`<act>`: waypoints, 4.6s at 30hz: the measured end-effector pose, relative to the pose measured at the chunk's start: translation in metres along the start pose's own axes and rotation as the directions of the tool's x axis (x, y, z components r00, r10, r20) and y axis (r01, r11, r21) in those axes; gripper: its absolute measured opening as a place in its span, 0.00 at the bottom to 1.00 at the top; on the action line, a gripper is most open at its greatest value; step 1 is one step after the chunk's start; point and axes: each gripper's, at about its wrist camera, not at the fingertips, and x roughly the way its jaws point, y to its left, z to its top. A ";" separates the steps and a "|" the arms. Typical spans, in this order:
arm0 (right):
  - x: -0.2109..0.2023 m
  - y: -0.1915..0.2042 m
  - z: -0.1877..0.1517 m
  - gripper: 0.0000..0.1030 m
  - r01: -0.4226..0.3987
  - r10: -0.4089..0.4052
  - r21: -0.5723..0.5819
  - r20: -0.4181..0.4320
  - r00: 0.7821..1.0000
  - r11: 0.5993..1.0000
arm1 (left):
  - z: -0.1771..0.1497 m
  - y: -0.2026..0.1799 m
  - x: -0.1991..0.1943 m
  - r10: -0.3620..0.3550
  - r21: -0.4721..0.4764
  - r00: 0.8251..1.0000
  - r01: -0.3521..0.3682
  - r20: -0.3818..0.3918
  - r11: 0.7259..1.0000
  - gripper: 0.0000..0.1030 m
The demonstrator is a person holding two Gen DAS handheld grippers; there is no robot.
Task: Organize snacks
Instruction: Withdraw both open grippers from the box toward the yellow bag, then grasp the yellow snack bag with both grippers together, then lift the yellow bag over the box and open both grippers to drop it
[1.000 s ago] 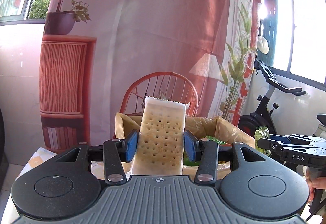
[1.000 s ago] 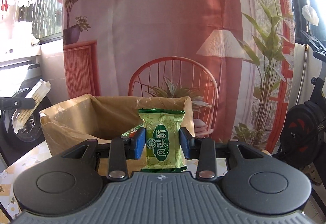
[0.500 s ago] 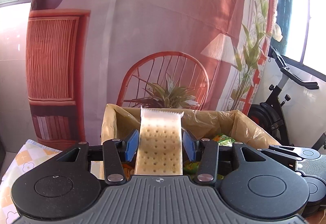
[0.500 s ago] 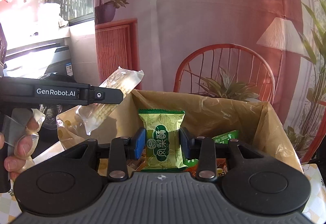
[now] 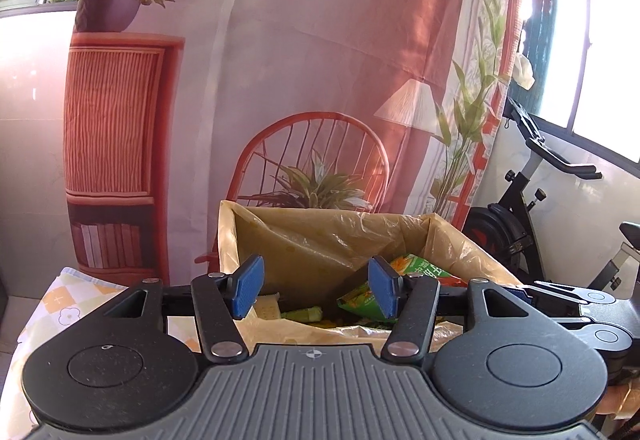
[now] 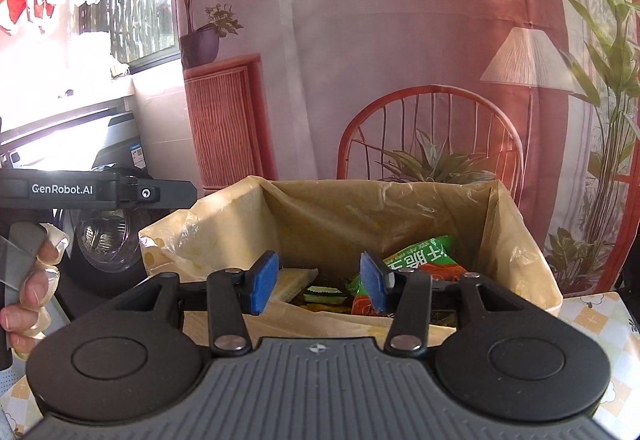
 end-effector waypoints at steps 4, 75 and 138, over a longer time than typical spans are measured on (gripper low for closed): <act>-0.021 -0.002 -0.009 0.49 0.004 -0.005 0.023 0.008 1.000 1.000 | -0.016 0.002 -0.022 -0.037 -0.029 0.999 0.036 -0.026 0.999 0.62; -0.019 0.076 -0.103 0.59 -0.284 0.234 -0.129 -0.310 0.921 0.950 | -0.144 0.009 -0.024 -0.201 -0.136 0.933 0.167 -0.298 0.976 0.57; 0.049 0.016 0.050 0.97 -0.020 0.007 -0.071 -0.179 0.984 0.997 | 0.024 -0.009 0.039 0.116 0.096 0.990 -0.109 -0.078 0.989 0.86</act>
